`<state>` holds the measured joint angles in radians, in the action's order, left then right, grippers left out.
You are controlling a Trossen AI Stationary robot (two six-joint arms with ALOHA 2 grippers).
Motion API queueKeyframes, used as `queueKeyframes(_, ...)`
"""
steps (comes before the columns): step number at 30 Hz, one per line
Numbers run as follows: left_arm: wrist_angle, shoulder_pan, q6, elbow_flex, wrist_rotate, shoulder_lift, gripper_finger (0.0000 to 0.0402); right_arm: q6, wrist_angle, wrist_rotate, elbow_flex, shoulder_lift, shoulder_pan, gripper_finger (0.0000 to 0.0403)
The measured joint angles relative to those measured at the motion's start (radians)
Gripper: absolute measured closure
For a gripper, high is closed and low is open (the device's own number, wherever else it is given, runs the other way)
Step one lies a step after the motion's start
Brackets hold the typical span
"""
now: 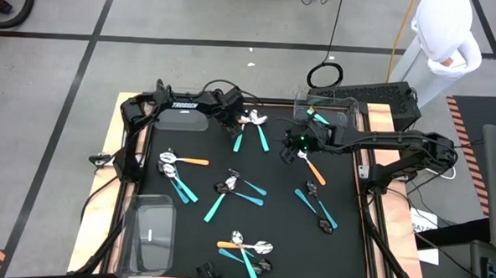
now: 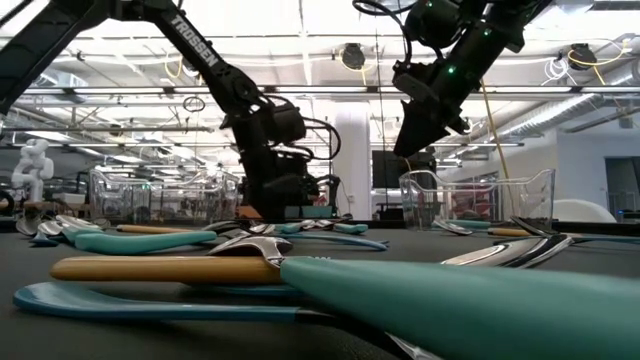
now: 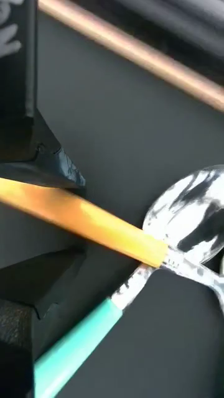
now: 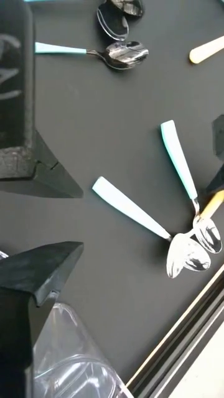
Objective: Sort silverware by color (type)
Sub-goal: Put the yellow spoon into the top left bin
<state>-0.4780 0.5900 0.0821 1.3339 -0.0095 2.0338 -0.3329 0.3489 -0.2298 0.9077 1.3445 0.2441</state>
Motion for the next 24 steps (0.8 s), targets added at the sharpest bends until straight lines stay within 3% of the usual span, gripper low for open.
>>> queueKeyframes(2, 0.001, 0.001, 0.011, 0.005, 0.02, 0.019, 0.0229, -0.006, 0.0, -0.002, 0.0, 0.0, -0.007, 0.0284)
queueKeyframes(6, -0.022, -0.009, 0.002, 0.007, -0.037, 0.024, 0.0241, -0.007, 0.0, -0.002, 0.0, 0.0, -0.029, 0.0284)
queueKeyframes(13, -0.037, -0.024, -0.022, 0.016, -0.039, 0.009, 0.0338, -0.019, 0.006, -0.002, 0.0, 0.0, -0.059, 0.0284)
queueKeyframes(17, -0.041, -0.041, -0.02, 0.024, -0.065, -0.02, 0.0375, -0.027, 0.01, -0.002, 0.0, 0.0, -0.077, 0.0284)
queueKeyframes(24, -0.055, -0.079, -0.013, 0.022, -0.075, -0.109, 0.0385, -0.048, 0.032, -0.003, 0.0, 0.0, -0.103, 0.0284)
